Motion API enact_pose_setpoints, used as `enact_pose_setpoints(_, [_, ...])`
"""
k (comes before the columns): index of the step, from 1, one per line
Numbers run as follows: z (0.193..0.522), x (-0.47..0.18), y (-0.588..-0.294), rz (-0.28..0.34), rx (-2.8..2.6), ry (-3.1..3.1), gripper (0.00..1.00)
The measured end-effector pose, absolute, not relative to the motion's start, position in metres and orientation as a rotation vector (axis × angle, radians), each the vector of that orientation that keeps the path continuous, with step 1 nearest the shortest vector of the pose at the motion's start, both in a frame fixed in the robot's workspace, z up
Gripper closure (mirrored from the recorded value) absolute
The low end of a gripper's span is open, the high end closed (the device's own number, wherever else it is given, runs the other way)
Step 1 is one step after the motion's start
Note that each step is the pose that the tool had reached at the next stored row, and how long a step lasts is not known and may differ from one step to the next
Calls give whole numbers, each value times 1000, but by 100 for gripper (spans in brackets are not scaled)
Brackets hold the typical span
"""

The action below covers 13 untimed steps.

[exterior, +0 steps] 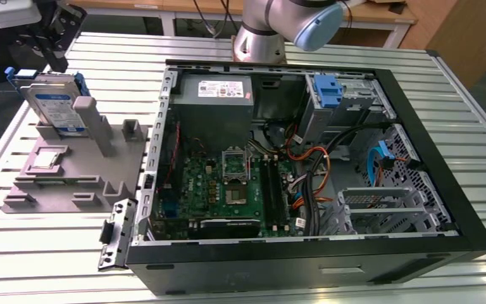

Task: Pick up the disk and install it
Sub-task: 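Reach for the disk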

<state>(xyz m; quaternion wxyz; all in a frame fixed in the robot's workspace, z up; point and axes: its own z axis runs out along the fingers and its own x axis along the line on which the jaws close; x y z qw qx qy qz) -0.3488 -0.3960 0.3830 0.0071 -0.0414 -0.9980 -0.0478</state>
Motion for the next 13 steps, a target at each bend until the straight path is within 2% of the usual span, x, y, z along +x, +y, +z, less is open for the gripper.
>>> enact_pose_setpoints(13, [373, -366, -383, -145, -141, -3121, 89])
